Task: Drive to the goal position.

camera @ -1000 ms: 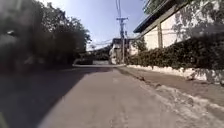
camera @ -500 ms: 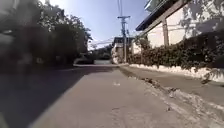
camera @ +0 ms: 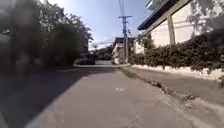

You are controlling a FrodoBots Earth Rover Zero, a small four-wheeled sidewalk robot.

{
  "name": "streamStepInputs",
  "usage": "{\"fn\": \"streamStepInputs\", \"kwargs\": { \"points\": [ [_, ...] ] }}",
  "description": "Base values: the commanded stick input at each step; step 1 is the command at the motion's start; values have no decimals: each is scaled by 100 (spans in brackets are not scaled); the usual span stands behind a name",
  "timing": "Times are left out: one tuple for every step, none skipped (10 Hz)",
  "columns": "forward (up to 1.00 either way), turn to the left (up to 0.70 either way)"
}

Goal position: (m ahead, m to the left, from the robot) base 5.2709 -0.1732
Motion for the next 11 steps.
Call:
{"fn": "streamStepInputs", "kwargs": {
  "points": [
    [100, 0],
    [100, 0],
    [100, 0],
    [100, 0],
    [100, 0],
    [100, 0],
    [100, 0],
    [100, 0],
    [100, 0],
    [100, 0],
    [100, 0]
  ]
}}
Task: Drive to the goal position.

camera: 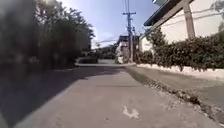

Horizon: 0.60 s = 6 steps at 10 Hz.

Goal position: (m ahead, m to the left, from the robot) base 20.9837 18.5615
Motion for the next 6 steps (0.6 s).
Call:
{"fn": "streamStepInputs", "kwargs": {
  "points": [
    [100, 0],
    [100, 0],
    [100, 0],
    [100, 0],
    [100, 0],
    [100, 0]
  ]
}}
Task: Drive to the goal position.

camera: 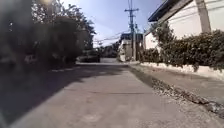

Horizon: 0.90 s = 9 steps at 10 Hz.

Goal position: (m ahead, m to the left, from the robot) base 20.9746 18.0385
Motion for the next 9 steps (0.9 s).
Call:
{"fn": "streamStepInputs", "kwargs": {
  "points": [
    [100, 0],
    [100, 0],
    [100, 0],
    [100, 0],
    [100, 0],
    [100, 0],
    [100, 0],
    [100, 0],
    [100, 0]
  ]
}}
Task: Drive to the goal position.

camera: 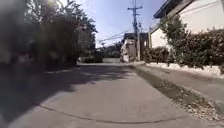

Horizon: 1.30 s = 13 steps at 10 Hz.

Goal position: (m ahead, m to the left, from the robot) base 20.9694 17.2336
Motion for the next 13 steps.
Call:
{"fn": "streamStepInputs", "kwargs": {
  "points": [
    [100, 0],
    [100, 0],
    [100, 0],
    [100, 0],
    [100, 0],
    [100, 0],
    [100, 0],
    [100, 0],
    [100, 0],
    [100, 0],
    [100, 0],
    [100, 0],
    [100, 0]
  ]
}}
